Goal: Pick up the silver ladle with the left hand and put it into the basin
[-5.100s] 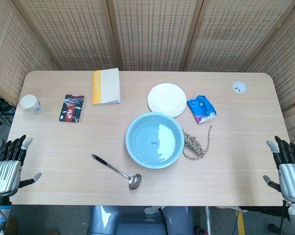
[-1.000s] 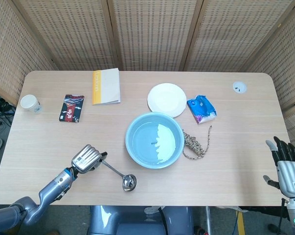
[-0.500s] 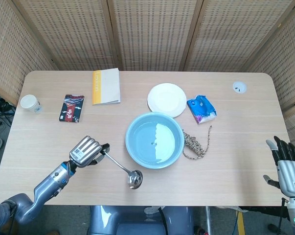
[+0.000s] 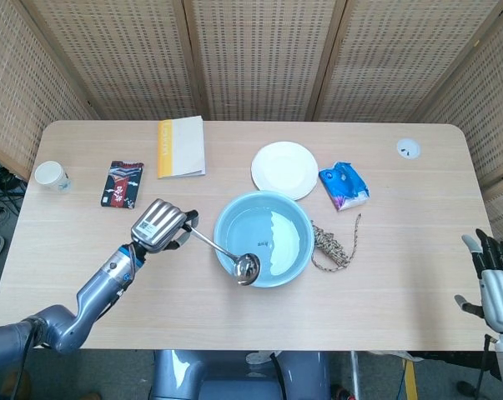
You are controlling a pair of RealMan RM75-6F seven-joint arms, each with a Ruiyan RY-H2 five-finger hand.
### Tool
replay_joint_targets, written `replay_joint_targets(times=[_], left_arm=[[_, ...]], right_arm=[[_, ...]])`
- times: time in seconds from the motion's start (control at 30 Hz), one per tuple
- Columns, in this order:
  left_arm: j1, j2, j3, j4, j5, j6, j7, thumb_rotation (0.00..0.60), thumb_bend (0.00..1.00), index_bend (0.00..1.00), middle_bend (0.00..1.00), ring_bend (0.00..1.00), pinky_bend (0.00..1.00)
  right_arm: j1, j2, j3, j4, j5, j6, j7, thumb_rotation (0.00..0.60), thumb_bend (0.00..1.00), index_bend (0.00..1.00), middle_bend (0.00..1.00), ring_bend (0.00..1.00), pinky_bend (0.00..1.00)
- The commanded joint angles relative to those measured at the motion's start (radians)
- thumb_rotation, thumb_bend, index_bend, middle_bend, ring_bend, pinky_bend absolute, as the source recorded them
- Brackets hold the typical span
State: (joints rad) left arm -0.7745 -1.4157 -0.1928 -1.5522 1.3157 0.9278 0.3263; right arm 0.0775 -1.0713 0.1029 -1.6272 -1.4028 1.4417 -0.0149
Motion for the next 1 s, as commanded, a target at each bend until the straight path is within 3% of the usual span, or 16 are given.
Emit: replay_joint_targets(times=[0.03,0.5,1.0], left_arm=[[-0.065,-0.035,-0.051,0.017,-0.11,-0.061,0.091,0.6,0.57,1.0,1.0,1.0,1.0],[-0.279,-0.197,-0.086,0.206,-0.411,-0.149,0.379,0.6,0.57,1.0,1.0,1.0,1.0],[-0.428,-0.311,-0.045,0.401,-0.522,-0.185,0.489,0.6,0.57,1.0,1.0,1.0,1.0]], right_arm=[[0.001,0.008,0.006,-0.002,0.009,-0.003,0.013,0.6,0.0,0.0,0.0,0.0,0.0],[-0.004,0.017,0.008,-0.011,0.003,0.013,0.006,0.6,0.0,0.0,0.0,0.0,0.0],[0.004,0.009,0.011,0.016,-0.008,0.008,0.04,0.6,0.0,0.0,0.0,0.0,0.0]])
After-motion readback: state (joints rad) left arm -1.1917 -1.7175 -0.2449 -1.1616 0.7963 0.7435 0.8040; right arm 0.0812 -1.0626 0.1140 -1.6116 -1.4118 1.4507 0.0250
